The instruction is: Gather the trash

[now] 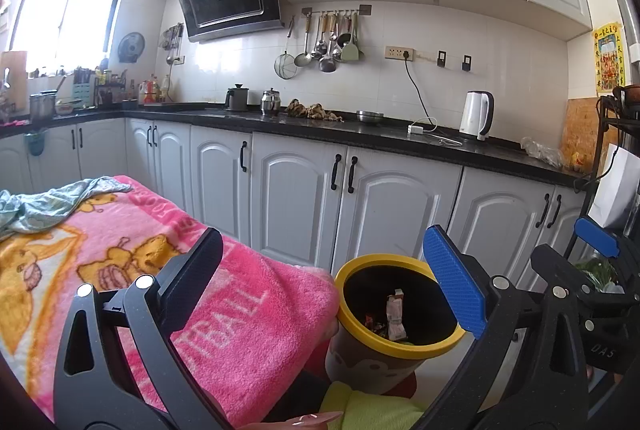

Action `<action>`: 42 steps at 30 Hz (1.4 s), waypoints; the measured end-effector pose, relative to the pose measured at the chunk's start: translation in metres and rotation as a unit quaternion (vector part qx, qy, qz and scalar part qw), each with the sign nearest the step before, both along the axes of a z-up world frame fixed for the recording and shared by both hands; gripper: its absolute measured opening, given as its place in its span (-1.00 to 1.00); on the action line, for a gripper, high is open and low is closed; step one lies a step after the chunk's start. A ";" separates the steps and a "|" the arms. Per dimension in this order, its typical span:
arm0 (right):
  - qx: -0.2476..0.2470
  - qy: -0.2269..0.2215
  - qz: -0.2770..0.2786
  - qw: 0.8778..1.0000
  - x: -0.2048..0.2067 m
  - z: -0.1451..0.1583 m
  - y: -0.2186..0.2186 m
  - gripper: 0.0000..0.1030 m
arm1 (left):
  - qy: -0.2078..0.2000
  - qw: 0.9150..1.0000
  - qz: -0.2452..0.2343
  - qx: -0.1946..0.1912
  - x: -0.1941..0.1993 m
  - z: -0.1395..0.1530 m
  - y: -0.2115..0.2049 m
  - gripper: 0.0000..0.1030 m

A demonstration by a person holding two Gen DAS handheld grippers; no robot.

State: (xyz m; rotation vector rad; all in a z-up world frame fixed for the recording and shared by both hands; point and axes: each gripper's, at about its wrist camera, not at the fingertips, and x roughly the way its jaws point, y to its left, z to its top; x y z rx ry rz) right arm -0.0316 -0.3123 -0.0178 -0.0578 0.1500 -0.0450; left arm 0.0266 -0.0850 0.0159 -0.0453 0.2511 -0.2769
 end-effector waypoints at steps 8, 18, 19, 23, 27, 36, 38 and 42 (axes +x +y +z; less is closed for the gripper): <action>0.000 0.000 0.000 1.000 0.000 0.000 0.000 0.88 | 0.000 1.000 0.000 0.000 0.000 0.000 0.000 0.79; 0.000 0.000 0.000 1.000 0.000 0.000 0.000 0.88 | 0.001 1.000 0.000 0.000 0.000 0.000 0.000 0.79; 0.000 -0.001 -0.001 1.000 0.000 0.000 0.000 0.88 | 0.000 1.000 0.000 0.000 0.001 0.000 0.000 0.79; 0.000 0.000 -0.001 1.000 0.000 0.001 0.001 0.88 | 0.000 1.000 0.000 -0.001 0.001 0.000 0.001 0.79; 0.000 0.000 0.000 1.000 0.000 0.001 0.001 0.88 | 0.001 1.000 0.000 0.000 0.001 0.000 0.000 0.79; 0.003 0.005 0.008 1.000 0.002 -0.001 0.000 0.88 | 0.012 1.000 -0.008 -0.002 0.002 -0.001 -0.001 0.79; 0.006 0.012 0.017 1.000 0.009 0.001 0.000 0.88 | 0.019 1.000 -0.006 -0.003 0.004 0.000 0.001 0.79; 0.009 0.025 0.053 0.998 0.034 0.012 0.015 0.88 | 0.051 0.998 0.030 -0.031 0.013 0.000 0.039 0.79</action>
